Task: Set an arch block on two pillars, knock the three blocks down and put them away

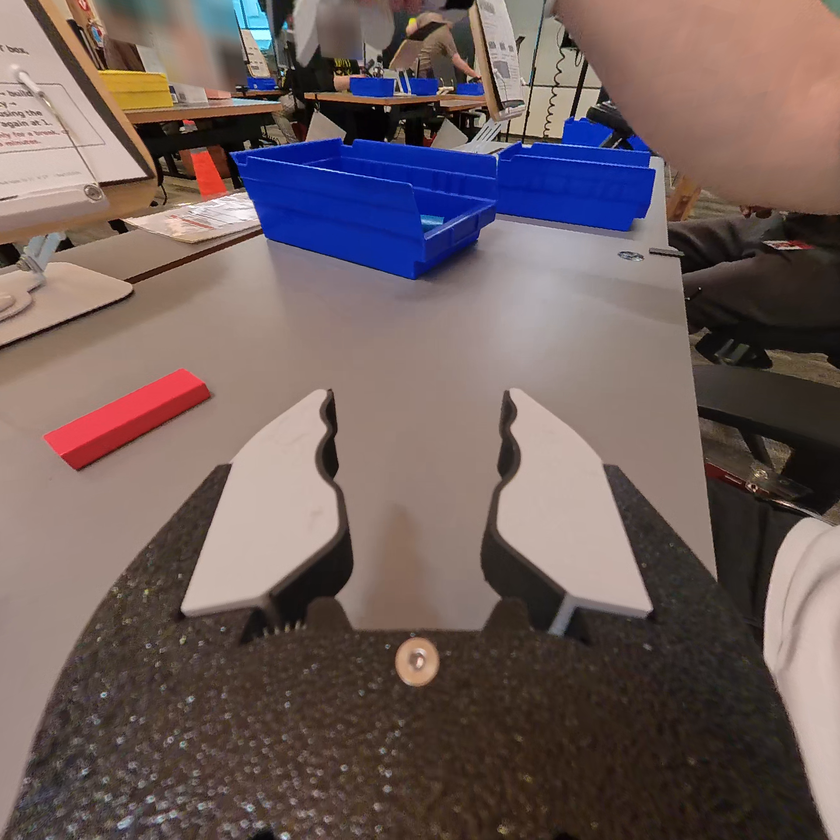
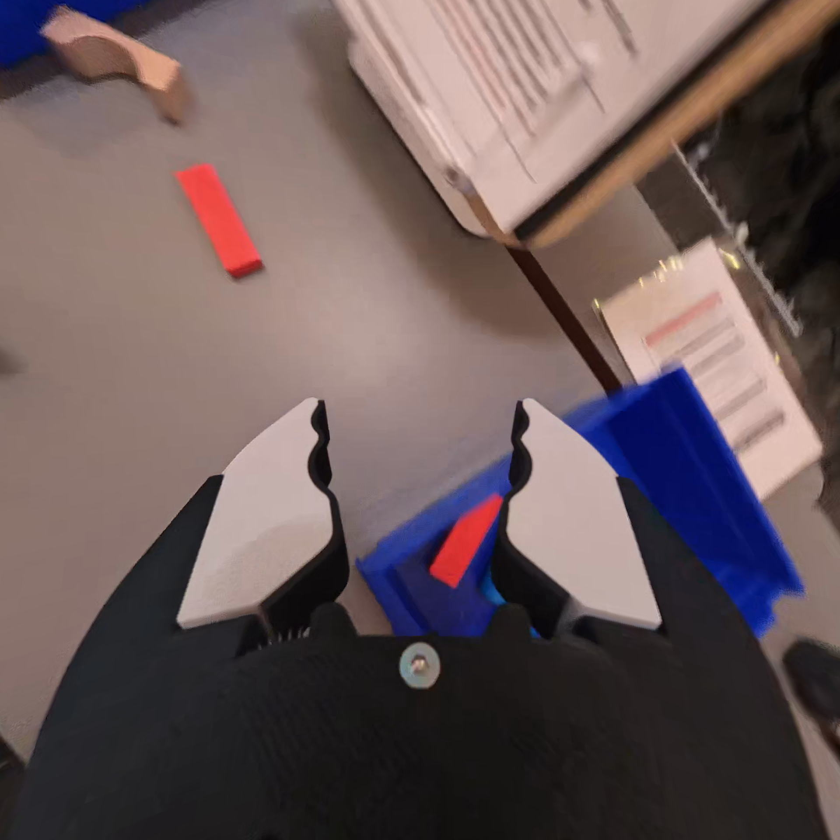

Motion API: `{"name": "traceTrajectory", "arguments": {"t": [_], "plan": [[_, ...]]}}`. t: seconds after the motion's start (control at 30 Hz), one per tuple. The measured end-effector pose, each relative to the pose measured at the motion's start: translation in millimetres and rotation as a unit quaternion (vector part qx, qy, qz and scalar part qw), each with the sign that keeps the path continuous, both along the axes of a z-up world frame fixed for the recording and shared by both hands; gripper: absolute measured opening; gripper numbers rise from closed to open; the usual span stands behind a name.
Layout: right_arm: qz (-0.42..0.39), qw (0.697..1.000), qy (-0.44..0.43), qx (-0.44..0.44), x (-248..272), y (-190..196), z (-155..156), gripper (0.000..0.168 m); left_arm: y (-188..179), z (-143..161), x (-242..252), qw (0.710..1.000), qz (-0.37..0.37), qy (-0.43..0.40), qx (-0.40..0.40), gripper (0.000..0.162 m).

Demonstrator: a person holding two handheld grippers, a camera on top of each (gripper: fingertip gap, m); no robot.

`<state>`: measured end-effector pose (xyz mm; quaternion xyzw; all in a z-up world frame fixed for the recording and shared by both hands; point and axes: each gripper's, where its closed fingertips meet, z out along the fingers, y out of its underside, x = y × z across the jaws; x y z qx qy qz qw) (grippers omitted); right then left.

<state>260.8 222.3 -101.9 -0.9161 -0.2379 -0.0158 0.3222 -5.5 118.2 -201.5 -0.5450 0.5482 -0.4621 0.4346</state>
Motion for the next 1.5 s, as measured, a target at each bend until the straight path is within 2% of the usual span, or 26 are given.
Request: {"name": "traceTrajectory", "arguments": {"t": [0.1, 0.23, 0.37, 0.6, 0.77, 0.83, 1.0, 1.07, 1.17, 1.23, 1.37, 1.43, 1.5], "plan": [[0.079, 0.996, -0.017, -0.024, -60, 25, -26, 0.079, 2, 4, -1, 1.000, 0.005, -0.007, -0.002, 0.068], [0.156, 0.985, -0.028, -0.075, -128, 57, -85, 0.079, 8, 3, -4, 1.000, 0.016, -0.004, 0.002, 0.069], [0.199, 0.974, -0.013, -0.106, -177, 82, -130, 0.068, 20, 1, -12, 0.999, 0.045, 0.002, 0.002, 0.069], [0.226, 0.961, 0.002, -0.162, -205, 95, -172, 0.053, 48, -3, -32, 0.995, 0.103, 0.008, -0.007, 0.069], [0.228, 0.953, -0.062, -0.188, -197, 93, -189, 0.042, 60, -3, -38, 0.993, 0.119, 0.002, -0.018, 0.069], [0.226, 0.956, -0.047, -0.182, -202, 95, -189, 0.032, 62, -3, -39, 0.992, 0.123, 0.001, -0.020, 0.069], [0.216, 0.960, -0.046, -0.174, -200, 94, -189, 0.032, 65, -1, -40, 0.991, 0.134, 0.002, -0.015, 0.069], [0.208, 0.960, -0.070, -0.176, -189, 90, -186, 0.032, 65, 0, -40, 0.990, 0.137, 0.002, -0.014, 0.069], [0.173, 0.970, -0.076, -0.154, -162, 86, -152, 0.032, 67, 1, -41, 0.989, 0.146, 0.006, -0.008, 0.069], [0.129, 0.981, -0.066, -0.127, -131, 82, -115, 0.032, 67, 0, -41, 0.990, 0.144, 0.009, -0.007, 0.069], [0.001, 0.993, -0.074, -0.087, -25, 54, -43, 0.032, 65, -1, -39, 0.990, 0.141, 0.017, 0.000, 0.069], [-0.080, 0.991, -0.074, -0.074, 36, 32, -25, 0.032, 63, -1, -37, 0.990, 0.137, 0.018, 0.001, 0.069], [-0.149, 0.982, -0.069, -0.091, 90, 0, -28, 0.032, 61, -1, -34, 0.991, 0.133, 0.019, 0.001, 0.069]]}}
